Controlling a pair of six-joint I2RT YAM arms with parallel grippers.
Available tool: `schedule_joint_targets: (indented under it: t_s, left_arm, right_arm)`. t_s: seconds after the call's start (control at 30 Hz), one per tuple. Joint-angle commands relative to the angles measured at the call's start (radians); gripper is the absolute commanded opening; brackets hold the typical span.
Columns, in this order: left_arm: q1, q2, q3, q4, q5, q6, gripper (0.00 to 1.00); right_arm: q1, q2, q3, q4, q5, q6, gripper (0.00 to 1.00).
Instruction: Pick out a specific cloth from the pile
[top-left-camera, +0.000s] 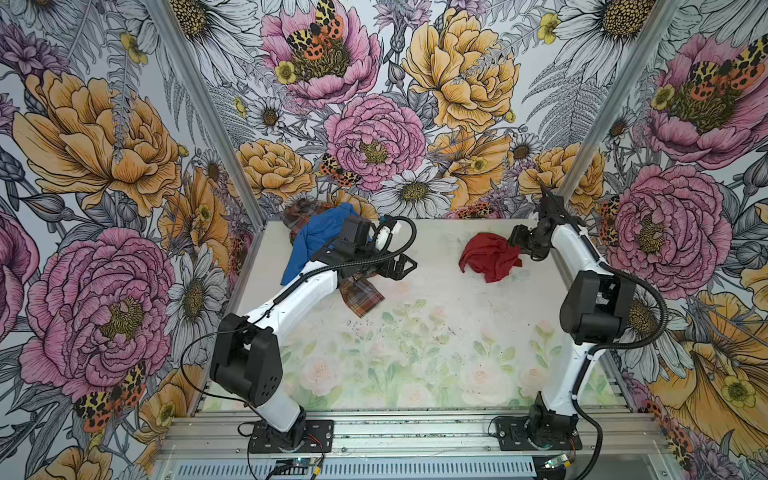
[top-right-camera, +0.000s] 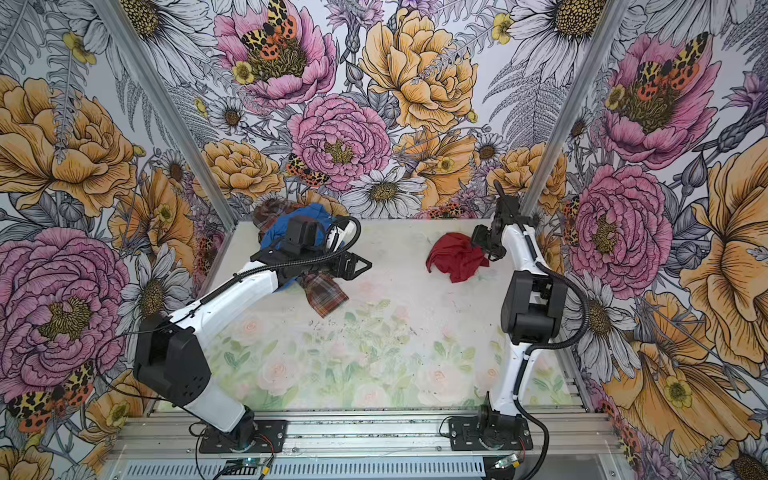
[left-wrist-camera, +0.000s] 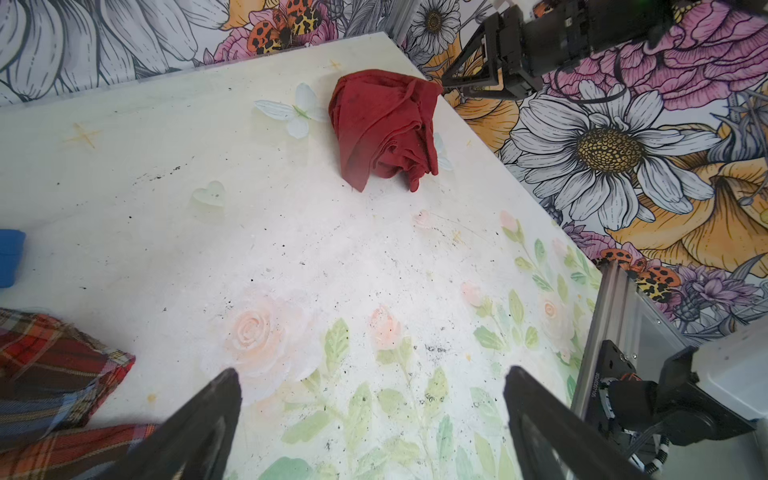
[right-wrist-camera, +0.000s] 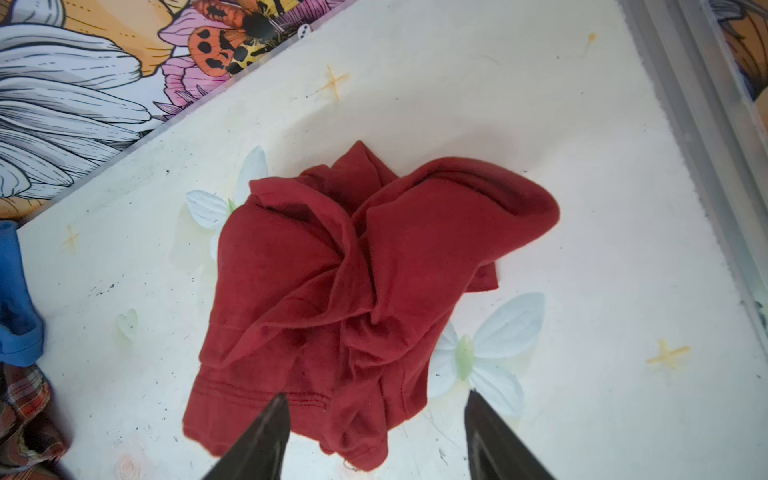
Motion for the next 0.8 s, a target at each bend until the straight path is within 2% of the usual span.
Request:
schedule_joint_targets:
  t_s: [0.0,0.13,0.2,0.3,0.4,0.5,0.6,0.77]
  left_arm:
    - [-0.008,-0.037,0.019,-0.005,-0.021,0.022,0.99]
    - [-0.003,-0.048,0.017,-0.007,-0.025,0.026,0.99]
    - [0.0,-0.048,0.016,-0.006,-0.03,0.027,0.99]
    - [0.002,-0.042,0.018,-0.006,-0.026,0.026,0.99]
    - [0.002,-0.041,0.015,-0.006,-0.029,0.028,0.99]
    - [-0.001,-0.045,0.01,-0.009,-0.04,0.038,0.99]
    - [0.001,-0.046,0.013,-0.012,-0.044,0.04,0.99]
    - [0.008,-0.036,0.019,-0.013,-0.035,0.037,0.99]
  right_arm:
    - [0.02,-0.054,-0.037,0.026,0.001,-0.007,0.68]
    - [0.073,-0.111,-0.085,0.108,-0.047,-0.024,0.69]
    - [0.111,-0.135,-0.106,0.164,-0.033,-0.041,0.7]
    - [0.148,-0.107,-0.084,0.212,-0.032,-0.032,0.71]
    - [0.157,-0.026,-0.041,0.239,-0.068,0.029,0.7]
    - [0.166,0.027,-0.044,0.258,-0.013,0.048,0.7]
    - [0.161,0.06,-0.077,0.256,0.049,0.049,0.7]
    - [0.14,0.048,-0.197,0.26,0.037,0.061,0.7]
